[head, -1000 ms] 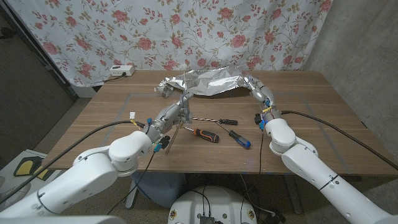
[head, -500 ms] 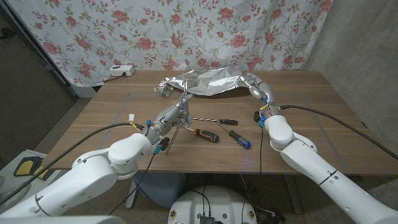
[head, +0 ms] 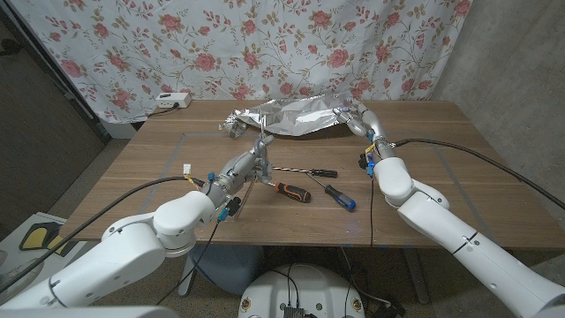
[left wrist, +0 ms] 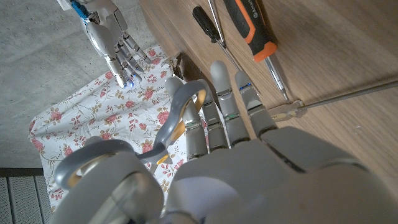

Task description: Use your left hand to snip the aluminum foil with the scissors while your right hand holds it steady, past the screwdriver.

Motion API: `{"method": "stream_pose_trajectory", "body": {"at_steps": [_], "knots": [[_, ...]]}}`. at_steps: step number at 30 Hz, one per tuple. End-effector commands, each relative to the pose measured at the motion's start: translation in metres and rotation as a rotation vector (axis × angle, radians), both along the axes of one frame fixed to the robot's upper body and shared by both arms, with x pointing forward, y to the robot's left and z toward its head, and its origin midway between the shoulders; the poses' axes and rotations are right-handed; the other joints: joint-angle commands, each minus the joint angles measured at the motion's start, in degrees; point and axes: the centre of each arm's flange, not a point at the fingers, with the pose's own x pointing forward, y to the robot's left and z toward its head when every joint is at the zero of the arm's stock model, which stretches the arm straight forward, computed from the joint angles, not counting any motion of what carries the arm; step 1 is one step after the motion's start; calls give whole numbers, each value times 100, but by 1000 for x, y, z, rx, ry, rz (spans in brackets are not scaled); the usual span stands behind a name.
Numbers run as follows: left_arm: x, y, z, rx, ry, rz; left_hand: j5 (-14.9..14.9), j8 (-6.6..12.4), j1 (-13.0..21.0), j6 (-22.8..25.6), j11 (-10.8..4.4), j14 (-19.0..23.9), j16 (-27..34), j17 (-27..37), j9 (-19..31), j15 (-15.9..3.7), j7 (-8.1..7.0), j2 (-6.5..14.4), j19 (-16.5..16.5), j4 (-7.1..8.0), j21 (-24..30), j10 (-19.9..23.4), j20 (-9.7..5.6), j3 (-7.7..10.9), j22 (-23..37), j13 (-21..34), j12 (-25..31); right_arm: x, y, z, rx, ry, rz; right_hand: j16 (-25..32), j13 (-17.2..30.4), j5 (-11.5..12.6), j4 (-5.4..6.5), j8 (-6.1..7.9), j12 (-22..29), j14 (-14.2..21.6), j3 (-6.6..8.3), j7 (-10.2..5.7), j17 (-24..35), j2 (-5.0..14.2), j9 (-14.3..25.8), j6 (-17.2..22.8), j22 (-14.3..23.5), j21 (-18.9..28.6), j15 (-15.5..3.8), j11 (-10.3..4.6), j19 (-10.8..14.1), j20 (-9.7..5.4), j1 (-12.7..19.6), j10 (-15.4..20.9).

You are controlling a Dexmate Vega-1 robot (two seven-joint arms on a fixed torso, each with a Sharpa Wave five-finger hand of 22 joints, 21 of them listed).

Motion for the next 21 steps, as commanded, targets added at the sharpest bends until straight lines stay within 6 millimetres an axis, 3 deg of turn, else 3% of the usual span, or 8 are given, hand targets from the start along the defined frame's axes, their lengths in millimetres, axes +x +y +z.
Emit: {"method": "stream_pose_trajectory", "body": {"at_steps": [1, 15, 21], "knots": [[-3, 2, -3, -2, 6, 2, -18, -1, -332, -40, -228, 46, 66, -13, -4, -4, 91, -419, 45, 1356, 25, 301, -10, -1379, 25, 243, 2360, 4, 8, 10, -175, -88, -126, -19, 33, -13, -64, 31, -42, -59, 33, -25, -26, 17, 8, -53, 8, 29, -688, -55, 7, -79, 114, -19], [-5, 5, -5, -1, 18, 12, -40, -11, -294, -33, -230, 43, 107, -22, 15, -10, 96, -403, 62, 1383, 26, 313, -13, -1375, 47, 263, 2339, 12, 24, 9, -388, -229, -305, -8, 28, -24, -184, 42, -218, -158, 122, -115, -114, 67, 6, -157, 5, 5, -769, -128, -29, -184, 278, -221], [-6, 5, -5, 3, 22, 10, -50, -9, -267, -37, -220, 40, 120, -34, 36, -17, 99, -392, 58, 1394, 19, 321, -12, -1370, 52, 302, 2350, 18, 35, 9, -465, -254, -342, -17, -12, -38, -228, 41, -353, -280, 146, -169, -172, 72, 5, -246, 0, -35, -768, -150, -150, -140, 317, -326]]}}
